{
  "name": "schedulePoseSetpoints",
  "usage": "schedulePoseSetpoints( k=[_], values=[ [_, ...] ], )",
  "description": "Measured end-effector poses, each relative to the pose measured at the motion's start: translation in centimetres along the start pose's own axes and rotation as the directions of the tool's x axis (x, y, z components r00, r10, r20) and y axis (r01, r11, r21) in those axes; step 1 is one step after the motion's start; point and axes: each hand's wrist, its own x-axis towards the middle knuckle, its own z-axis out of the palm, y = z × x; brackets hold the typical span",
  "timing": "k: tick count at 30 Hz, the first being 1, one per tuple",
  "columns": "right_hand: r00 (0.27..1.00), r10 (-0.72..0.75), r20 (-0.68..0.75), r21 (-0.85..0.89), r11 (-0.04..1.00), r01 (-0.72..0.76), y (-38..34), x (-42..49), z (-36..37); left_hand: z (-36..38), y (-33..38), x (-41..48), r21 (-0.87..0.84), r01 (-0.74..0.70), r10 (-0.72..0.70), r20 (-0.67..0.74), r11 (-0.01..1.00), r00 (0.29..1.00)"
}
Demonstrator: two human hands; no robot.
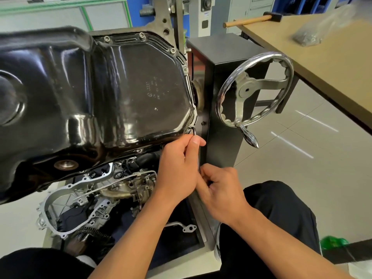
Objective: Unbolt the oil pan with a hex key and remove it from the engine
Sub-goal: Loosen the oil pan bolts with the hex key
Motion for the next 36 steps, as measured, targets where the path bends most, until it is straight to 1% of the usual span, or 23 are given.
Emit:
schedulePoseSetpoints(
  k=[5,9,14,19,25,31,36],
  values=[
    [0.999,0.031,0.044,0.014,0.999,-0.032,0.2,0.2,0.2,0.2,0.0,-0.2,0.043,0.022,-0.019,-0.063,0.999,0.998],
    [0.996,0.037,0.085,0.063,0.997,-0.042,-0.2,0.3,0.8,-0.1,-0.2,-0.5,0.074,0.036,-0.027,-0.123,0.997,0.992],
    [0.990,0.072,0.125,0.117,0.989,-0.087,-0.4,0.5,1.7,-0.8,-0.3,-0.6,0.096,0.054,-0.044,-0.107,0.994,0.993],
    [0.990,0.100,0.098,0.162,0.980,-0.115,-0.5,0.3,1.9,-0.4,0.0,-0.3,0.078,0.079,-0.071,-0.096,0.994,0.993],
    [0.984,0.145,0.107,0.196,0.967,-0.164,0.0,-0.1,2.2,0.0,0.2,-0.4,0.124,0.075,-0.062,-0.105,0.989,0.993],
    [0.984,0.127,0.129,0.186,0.971,-0.150,-0.1,0.2,1.9,-0.5,0.2,-0.3,0.145,0.073,-0.060,-0.095,0.987,0.994],
    [0.975,0.112,0.194,0.043,0.991,-0.123,0.2,0.4,0.9,-0.2,0.0,-0.5,0.083,0.088,-0.075,-0.146,0.993,0.986]
  ],
)
